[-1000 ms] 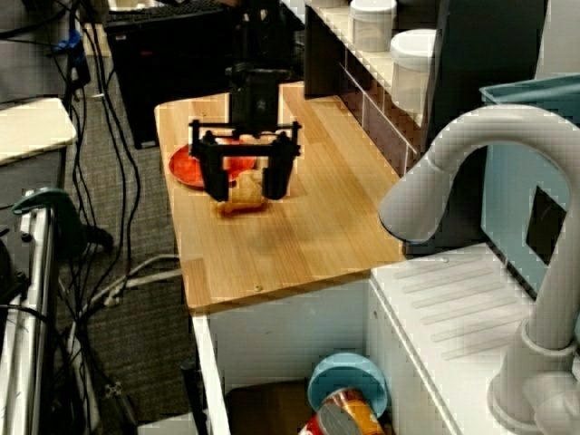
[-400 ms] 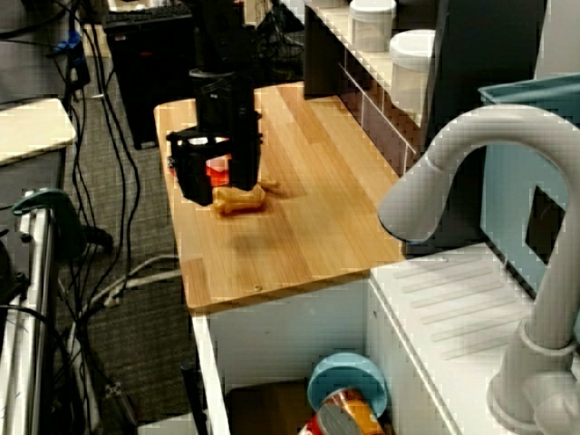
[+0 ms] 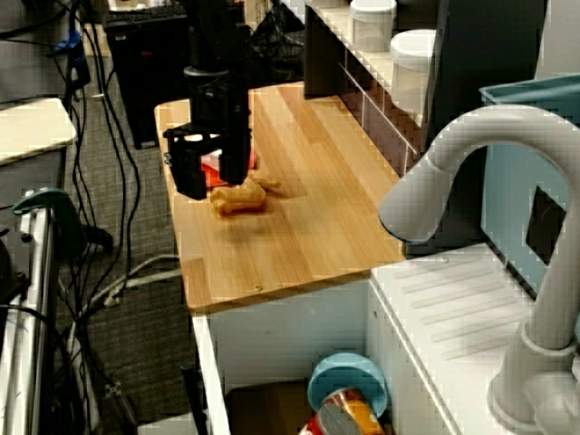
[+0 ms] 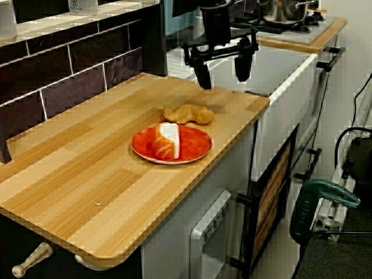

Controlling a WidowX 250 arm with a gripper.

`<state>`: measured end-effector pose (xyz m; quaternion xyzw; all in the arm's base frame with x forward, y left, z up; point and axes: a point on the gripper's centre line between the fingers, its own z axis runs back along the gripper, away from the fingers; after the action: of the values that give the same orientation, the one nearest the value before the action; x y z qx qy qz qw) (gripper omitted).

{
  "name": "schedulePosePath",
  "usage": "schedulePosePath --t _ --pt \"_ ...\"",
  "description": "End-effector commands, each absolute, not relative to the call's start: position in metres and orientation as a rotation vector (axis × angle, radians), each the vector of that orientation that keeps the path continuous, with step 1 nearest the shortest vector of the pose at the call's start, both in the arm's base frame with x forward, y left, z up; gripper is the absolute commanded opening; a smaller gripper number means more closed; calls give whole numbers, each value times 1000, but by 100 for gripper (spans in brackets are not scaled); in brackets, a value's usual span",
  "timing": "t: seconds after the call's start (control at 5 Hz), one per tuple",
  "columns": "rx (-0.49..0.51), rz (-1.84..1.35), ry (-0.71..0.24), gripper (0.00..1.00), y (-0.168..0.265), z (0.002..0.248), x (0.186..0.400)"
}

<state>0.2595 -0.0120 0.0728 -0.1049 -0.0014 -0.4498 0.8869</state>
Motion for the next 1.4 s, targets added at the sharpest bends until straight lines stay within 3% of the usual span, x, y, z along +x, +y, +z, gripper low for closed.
schedulePosePath --t 0.0,0.4,1.2 --pt "-218 -876 -89 100 19 112 248" --pt "-197 -890 -109 100 41 113 237" --pt "-58 -829 -198 100 96 95 243"
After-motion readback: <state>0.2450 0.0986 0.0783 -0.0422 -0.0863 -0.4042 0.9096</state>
